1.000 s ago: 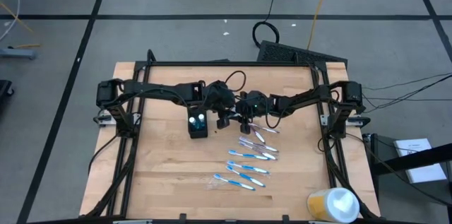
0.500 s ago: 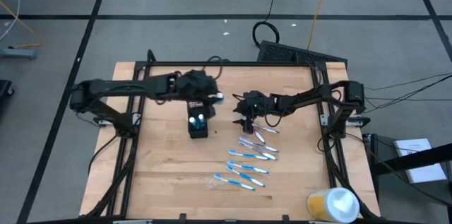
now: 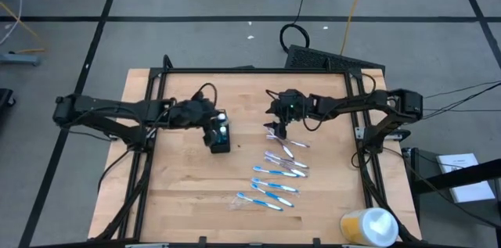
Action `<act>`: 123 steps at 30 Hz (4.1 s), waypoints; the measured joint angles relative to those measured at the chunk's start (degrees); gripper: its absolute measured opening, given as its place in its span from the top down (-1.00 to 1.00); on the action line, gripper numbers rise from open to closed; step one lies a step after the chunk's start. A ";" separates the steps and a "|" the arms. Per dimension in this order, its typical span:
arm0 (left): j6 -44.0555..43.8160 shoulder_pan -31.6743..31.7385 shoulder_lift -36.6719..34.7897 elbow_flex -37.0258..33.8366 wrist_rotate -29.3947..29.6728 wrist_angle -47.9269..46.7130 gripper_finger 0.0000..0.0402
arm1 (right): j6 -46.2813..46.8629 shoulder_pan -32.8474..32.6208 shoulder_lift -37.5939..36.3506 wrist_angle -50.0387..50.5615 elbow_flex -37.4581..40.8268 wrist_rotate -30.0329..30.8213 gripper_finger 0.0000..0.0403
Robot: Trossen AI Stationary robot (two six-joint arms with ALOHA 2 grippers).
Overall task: Pick & Place toothbrushing station
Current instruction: Put the mouthwash into the black organizer
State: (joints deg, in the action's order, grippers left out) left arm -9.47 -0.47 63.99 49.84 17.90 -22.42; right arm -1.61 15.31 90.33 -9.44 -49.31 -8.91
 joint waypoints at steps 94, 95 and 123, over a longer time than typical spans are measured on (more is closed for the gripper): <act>-13.51 3.82 0.94 -22.51 -3.90 20.80 0.34 | -0.57 -0.03 0.08 -0.18 0.29 0.09 -0.29; -13.51 3.82 0.94 -22.42 -3.92 20.86 0.32 | -0.56 -0.03 0.08 -0.18 0.29 0.09 -0.29; -12.73 5.03 -1.04 -22.25 -3.95 22.81 0.23 | -0.55 -0.03 0.08 -0.16 0.27 0.08 -0.28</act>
State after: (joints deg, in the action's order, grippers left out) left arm -22.20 4.56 62.95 27.59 13.95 0.40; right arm -2.15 15.28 90.41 -9.61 -49.04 -8.83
